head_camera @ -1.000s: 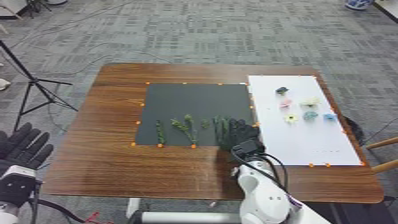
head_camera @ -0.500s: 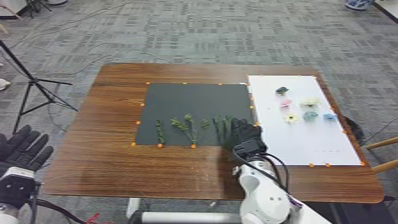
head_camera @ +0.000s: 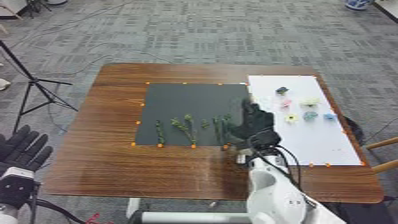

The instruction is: Arrange flowers

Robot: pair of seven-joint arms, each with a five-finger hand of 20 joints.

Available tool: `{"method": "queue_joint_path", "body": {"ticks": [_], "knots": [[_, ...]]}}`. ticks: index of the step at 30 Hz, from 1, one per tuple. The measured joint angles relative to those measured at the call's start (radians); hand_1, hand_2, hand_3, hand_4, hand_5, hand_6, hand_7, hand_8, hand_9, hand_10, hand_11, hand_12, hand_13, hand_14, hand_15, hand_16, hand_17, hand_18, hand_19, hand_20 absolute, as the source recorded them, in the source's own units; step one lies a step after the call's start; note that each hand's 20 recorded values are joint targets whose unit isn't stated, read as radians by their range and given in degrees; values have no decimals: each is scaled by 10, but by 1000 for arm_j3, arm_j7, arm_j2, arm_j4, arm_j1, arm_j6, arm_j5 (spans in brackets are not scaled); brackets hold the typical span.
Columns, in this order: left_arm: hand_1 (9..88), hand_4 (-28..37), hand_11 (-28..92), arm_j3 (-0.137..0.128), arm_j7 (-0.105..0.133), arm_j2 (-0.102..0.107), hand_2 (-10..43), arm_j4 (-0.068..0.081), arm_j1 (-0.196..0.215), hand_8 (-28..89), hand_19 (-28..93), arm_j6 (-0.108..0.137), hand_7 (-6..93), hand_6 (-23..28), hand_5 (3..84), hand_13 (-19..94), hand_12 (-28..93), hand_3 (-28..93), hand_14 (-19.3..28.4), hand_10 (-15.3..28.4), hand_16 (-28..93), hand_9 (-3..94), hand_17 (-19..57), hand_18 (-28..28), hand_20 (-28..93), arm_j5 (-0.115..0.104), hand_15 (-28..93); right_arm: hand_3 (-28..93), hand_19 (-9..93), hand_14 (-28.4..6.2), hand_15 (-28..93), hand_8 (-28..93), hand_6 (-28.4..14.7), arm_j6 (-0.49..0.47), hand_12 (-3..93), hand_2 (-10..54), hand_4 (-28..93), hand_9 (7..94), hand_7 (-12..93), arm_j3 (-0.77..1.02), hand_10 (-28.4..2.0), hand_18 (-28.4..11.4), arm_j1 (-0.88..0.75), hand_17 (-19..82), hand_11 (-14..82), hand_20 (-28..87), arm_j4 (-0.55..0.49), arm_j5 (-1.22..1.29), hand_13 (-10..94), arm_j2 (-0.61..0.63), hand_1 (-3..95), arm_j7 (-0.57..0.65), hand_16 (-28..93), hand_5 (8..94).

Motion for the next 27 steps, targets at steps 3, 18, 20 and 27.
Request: {"method": "queue_joint_path", "body": {"ticks": [3, 18, 20, 27], "knots": [[268, -282, 174, 0, 0, 2, 170, 1, -2, -74, 248, 0, 102, 94, 392, 242, 122, 714, 135, 138, -22, 321, -20, 122, 126, 0, 299, 803, 864, -173, 828, -99, -122, 79, 147, -95, -269, 413, 210, 38, -224, -284, 33, 337, 199, 418, 80, 6, 604, 3, 485, -1, 288, 413], [267, -283, 174, 2, 4, 7, 172, 0, -7, -75, 251, 0, 102, 94, 393, 242, 121, 714, 136, 138, -24, 322, -20, 123, 126, -3, 302, 741, 855, -129, 774, -106, -92, -155, 131, -95, -282, 486, 164, 205, -165, -276, 89, 314, 182, 401, 213, 162, 593, 61, 655, 57, 395, 500], [268, -283, 175, 2, 6, 7, 172, 0, -5, -74, 252, 0, 102, 94, 392, 242, 122, 713, 136, 139, -24, 322, -20, 123, 126, -3, 302, 738, 848, -121, 763, -105, -79, -177, 129, -95, -282, 503, 160, 213, -156, -271, 84, 311, 174, 406, 216, 180, 595, 62, 670, 57, 403, 512], [268, -282, 177, 5, 6, 5, 174, 0, -5, -75, 251, 0, 103, 94, 394, 242, 121, 714, 136, 139, -24, 323, -20, 123, 125, -3, 303, 754, 884, -110, 738, -105, -63, -292, 131, -95, -282, 527, 147, 229, -144, -266, 78, 296, 153, 348, 228, 210, 608, 61, 691, 55, 421, 529]]}}
